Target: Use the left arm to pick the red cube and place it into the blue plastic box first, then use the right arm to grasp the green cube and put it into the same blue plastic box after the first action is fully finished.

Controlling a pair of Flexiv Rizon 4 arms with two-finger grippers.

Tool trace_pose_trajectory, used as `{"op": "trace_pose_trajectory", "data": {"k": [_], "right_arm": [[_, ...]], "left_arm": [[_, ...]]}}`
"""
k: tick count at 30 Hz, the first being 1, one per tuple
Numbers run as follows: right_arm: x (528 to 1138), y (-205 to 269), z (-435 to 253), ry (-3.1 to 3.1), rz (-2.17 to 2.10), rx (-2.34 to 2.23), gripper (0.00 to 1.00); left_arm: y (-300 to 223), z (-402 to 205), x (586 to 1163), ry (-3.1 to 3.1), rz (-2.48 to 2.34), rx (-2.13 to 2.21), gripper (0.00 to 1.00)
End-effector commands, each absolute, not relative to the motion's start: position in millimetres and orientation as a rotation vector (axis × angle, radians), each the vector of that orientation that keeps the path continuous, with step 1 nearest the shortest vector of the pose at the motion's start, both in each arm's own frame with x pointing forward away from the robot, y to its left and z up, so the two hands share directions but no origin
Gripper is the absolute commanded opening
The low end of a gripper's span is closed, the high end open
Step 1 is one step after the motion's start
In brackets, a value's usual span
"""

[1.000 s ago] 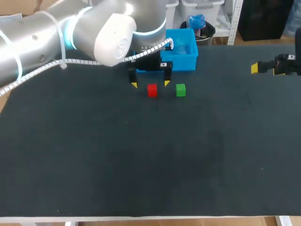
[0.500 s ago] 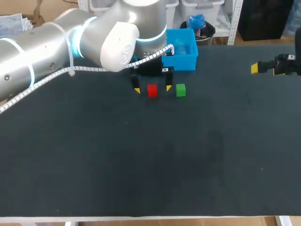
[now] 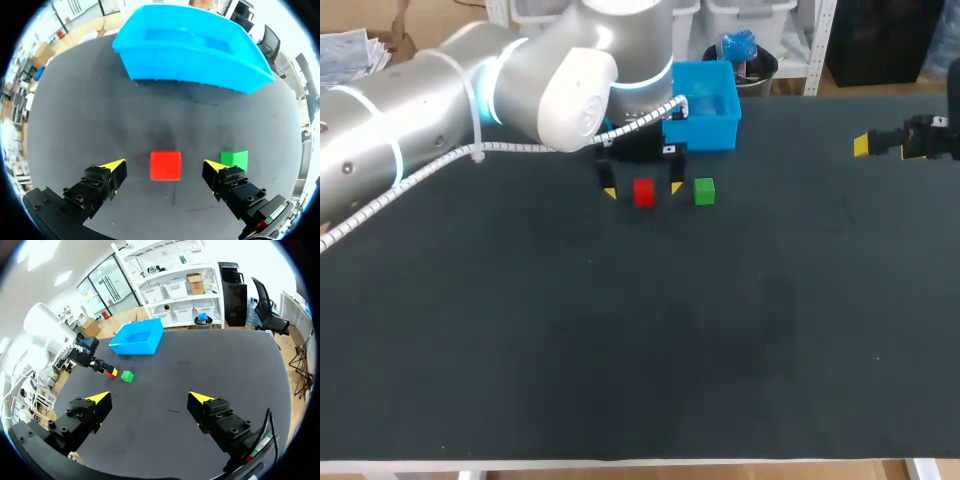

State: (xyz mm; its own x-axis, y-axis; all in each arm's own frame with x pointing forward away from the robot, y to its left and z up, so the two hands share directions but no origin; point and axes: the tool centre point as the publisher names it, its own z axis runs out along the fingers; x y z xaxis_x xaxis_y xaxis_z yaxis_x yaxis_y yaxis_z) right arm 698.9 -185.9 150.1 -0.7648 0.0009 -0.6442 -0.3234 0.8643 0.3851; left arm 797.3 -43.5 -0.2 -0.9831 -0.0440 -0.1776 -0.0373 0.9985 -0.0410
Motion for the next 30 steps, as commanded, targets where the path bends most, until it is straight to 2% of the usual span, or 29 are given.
{"op": "trace_pose_trajectory", "data": {"k": [1, 17, 20, 21, 30], "right_arm": [[699, -185, 150, 2.372, 0.637, -0.232, 1.0], [699, -185, 150, 2.372, 0.637, -0.232, 1.0], [699, -185, 150, 2.372, 0.637, -0.232, 1.0], [699, -185, 150, 2.372, 0.637, -0.232, 1.0], [699, -185, 150, 2.372, 0.637, -0.232, 1.0]], "left_arm": [[-44, -1, 804, 2.968, -0.053, -0.052, 1.0], [-45, -8, 800, 2.975, -0.044, -0.07, 1.0], [-44, -11, 801, 2.976, -0.035, -0.076, 0.11], [-44, -11, 801, 2.976, -0.035, -0.077, 0.0], [-48, -11, 801, 2.973, -0.039, -0.061, 0.0]]}}
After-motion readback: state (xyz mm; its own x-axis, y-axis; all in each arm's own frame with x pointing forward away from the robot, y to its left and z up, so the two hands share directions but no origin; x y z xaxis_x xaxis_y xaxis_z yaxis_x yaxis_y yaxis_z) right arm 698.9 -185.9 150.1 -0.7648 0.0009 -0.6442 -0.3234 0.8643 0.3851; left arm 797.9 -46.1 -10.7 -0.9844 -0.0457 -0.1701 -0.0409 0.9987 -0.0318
